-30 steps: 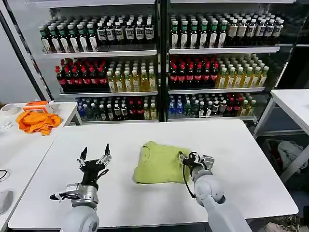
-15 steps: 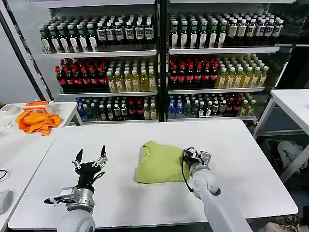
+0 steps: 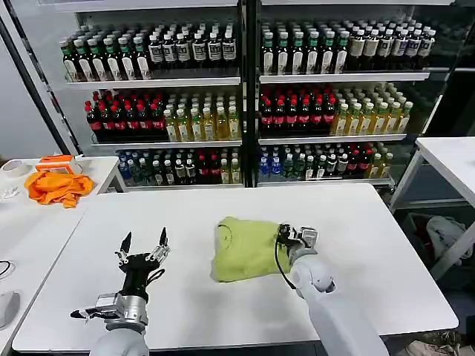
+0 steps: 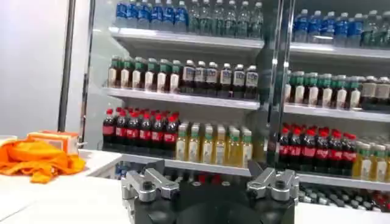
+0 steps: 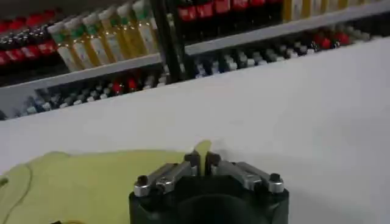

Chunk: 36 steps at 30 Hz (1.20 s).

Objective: Fold and organize the clothes.

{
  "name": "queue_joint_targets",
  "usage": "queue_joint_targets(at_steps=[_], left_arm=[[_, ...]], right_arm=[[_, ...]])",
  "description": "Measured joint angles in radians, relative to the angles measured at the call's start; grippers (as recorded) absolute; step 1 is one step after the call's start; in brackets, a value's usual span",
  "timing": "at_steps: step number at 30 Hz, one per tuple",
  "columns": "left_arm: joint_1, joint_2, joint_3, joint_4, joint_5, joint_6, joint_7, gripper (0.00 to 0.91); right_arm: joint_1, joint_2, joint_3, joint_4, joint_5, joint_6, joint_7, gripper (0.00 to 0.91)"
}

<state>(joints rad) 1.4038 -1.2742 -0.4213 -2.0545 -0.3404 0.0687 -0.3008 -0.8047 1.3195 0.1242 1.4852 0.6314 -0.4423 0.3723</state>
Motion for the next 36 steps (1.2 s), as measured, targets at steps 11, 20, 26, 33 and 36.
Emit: queue_joint_targets(at_steps=[11, 20, 26, 33, 36], left_arm=[[0.041, 0.0, 0.021, -0.02, 0.039, 0.003, 0.028, 0.907], [0.076, 0.01, 0.015, -0.043, 0.051, 0.004, 0.053, 0.907], [0.093, 0.02, -0.003, -0.053, 0.05, 0.013, 0.068, 0.907], [0.108, 0.038, -0.024, -0.06, 0.047, 0.028, 0.087, 0.907], [0.112, 0.041, -0.025, -0.06, 0.048, 0.032, 0.094, 0.907]], right_arm=[[-0.146, -0.052, 0.047, 0.116, -0.258, 0.199, -0.089, 0.907], [-0.353, -0.09, 0.162, 0.311, -0.357, 0.3, -0.13, 0.907], [-0.485, -0.096, 0.226, 0.429, -0.403, 0.329, -0.157, 0.907], [-0.581, -0.1, 0.274, 0.518, -0.427, 0.342, -0.169, 0.907], [-0.612, -0.098, 0.29, 0.544, -0.437, 0.348, -0.172, 0.907]])
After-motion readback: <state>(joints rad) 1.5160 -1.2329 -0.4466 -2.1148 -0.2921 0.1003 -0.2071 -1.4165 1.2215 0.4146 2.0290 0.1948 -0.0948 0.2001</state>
